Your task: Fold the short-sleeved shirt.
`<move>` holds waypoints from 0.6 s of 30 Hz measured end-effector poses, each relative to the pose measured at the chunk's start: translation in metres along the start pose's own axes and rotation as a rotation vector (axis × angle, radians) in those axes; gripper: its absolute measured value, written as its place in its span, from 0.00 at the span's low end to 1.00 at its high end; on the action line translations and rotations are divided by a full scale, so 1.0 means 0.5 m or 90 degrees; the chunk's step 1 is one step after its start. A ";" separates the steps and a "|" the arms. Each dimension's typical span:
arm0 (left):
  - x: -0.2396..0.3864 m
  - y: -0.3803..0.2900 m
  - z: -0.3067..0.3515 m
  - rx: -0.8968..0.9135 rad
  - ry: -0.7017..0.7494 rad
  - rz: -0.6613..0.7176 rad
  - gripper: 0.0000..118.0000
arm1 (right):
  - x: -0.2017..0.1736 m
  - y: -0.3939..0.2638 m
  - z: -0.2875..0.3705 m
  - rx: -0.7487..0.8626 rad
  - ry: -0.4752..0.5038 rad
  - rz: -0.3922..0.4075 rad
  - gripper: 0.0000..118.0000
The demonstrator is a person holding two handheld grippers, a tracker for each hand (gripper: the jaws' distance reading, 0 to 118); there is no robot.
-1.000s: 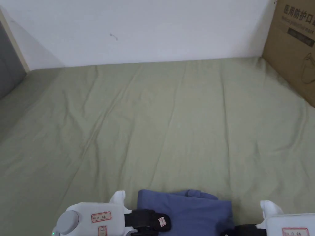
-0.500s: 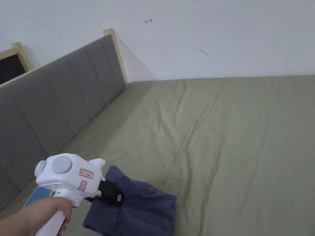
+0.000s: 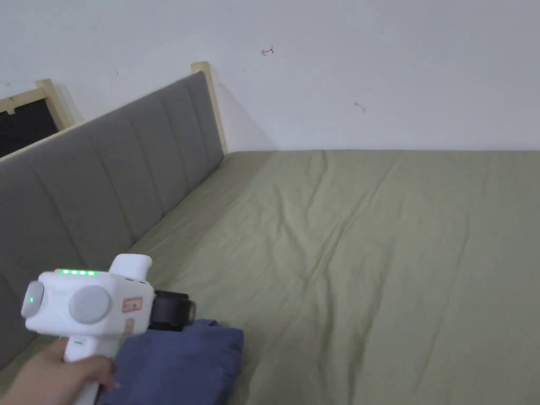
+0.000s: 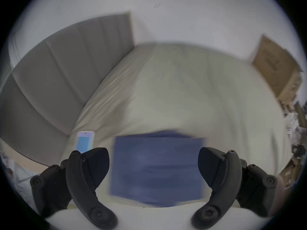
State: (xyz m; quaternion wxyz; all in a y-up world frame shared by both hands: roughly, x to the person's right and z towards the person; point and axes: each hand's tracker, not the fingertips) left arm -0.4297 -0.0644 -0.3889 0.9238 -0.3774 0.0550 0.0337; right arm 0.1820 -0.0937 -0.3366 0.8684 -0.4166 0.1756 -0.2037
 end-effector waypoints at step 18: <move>0.606 -0.126 0.348 0.455 -0.145 -0.059 0.00 | -0.157 0.025 0.244 0.444 0.009 0.199 0.01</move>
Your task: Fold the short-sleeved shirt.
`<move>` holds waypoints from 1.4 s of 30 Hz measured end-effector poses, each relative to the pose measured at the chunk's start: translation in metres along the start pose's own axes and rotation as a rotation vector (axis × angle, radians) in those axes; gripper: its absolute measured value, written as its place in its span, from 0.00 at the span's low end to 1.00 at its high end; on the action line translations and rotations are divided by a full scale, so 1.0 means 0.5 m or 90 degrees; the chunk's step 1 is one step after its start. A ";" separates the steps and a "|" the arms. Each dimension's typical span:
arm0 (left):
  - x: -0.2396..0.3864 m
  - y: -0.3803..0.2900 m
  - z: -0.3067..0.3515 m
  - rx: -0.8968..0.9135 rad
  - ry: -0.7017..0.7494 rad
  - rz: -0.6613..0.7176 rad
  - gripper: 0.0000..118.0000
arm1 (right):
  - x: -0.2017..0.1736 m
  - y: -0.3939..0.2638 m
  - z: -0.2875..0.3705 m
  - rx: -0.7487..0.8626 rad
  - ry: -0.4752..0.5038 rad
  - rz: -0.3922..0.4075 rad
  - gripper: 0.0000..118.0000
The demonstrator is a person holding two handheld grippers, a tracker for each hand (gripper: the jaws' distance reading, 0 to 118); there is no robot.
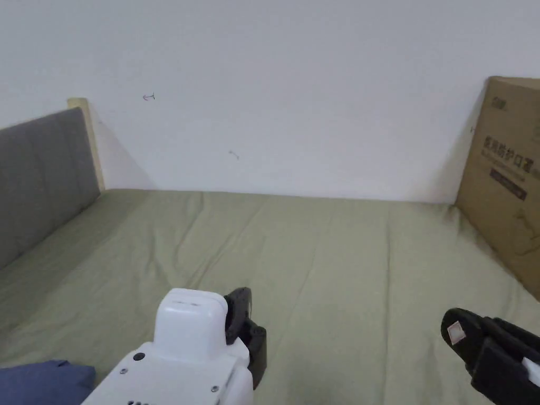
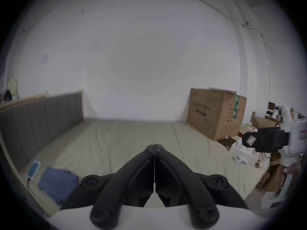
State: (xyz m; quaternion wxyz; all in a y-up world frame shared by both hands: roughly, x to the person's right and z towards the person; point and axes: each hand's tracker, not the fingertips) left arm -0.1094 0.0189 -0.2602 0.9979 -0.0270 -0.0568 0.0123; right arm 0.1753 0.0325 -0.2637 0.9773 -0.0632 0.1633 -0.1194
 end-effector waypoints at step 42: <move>0.030 0.010 0.144 0.012 0.048 0.022 1.00 | -0.095 -0.068 0.117 0.101 -0.191 0.149 0.97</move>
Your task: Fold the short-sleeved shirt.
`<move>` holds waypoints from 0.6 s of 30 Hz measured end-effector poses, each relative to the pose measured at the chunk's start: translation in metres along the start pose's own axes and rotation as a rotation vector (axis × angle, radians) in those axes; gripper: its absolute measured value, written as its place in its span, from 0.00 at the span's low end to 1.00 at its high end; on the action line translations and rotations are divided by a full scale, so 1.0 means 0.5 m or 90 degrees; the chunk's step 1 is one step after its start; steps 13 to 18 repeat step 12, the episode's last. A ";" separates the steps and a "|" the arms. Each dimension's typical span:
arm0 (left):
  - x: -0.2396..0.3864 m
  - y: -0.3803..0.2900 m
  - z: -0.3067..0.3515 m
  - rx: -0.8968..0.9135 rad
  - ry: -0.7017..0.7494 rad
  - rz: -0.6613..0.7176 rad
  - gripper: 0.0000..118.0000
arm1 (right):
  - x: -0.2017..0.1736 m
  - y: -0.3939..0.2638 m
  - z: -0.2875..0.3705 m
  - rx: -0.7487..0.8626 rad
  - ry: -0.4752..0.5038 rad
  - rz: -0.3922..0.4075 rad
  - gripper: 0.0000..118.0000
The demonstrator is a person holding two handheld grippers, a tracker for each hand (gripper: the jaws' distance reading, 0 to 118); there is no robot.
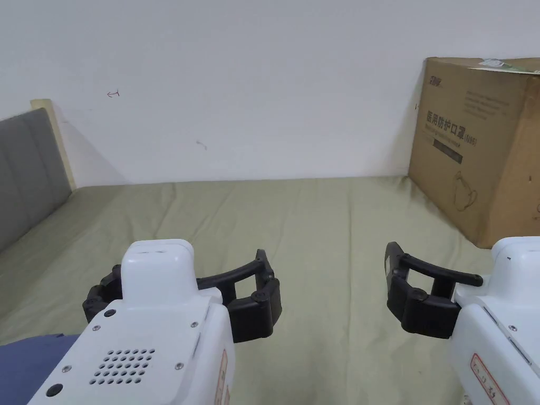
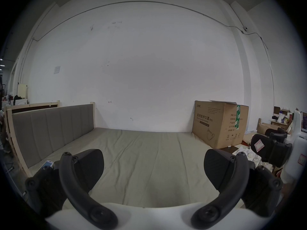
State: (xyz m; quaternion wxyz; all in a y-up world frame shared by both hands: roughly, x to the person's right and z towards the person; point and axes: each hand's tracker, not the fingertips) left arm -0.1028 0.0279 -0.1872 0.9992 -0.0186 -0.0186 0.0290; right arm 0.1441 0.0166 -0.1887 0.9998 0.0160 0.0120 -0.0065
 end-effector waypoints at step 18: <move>0.003 -0.001 0.005 -0.007 -0.008 0.015 1.00 | 0.004 -0.013 -0.003 -0.029 0.007 -0.026 0.97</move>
